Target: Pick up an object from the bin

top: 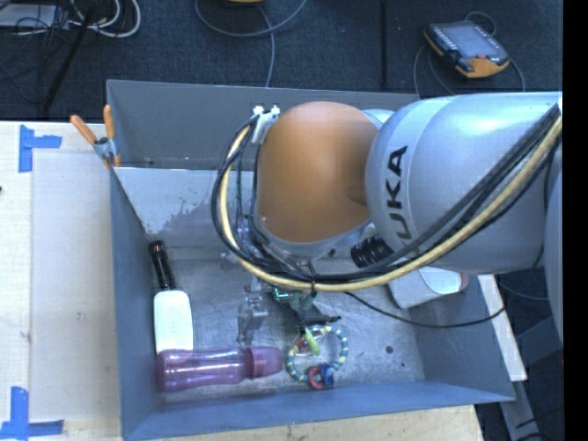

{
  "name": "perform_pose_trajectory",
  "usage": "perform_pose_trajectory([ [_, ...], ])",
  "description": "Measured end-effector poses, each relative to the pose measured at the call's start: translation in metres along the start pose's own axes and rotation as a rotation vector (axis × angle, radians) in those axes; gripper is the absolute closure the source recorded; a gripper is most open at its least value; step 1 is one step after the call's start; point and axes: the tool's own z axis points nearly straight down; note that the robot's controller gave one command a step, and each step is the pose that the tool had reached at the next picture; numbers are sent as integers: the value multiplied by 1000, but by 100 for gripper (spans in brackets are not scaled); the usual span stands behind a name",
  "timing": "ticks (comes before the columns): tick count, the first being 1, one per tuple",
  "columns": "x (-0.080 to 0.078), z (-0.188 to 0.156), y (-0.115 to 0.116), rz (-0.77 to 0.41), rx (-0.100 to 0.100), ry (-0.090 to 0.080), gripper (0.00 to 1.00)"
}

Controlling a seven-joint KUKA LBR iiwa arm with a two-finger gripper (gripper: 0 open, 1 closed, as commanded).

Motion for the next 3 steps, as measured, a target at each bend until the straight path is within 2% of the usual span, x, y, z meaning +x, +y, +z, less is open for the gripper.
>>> perform_pose_trajectory([
  [1, -7, -20, 3, 3, -2, -6, 0],
  [2, 5, 14, 4, 70, -2, -7, 0],
  [3, 23, 89, 6, 114, -2, -4, 0],
])
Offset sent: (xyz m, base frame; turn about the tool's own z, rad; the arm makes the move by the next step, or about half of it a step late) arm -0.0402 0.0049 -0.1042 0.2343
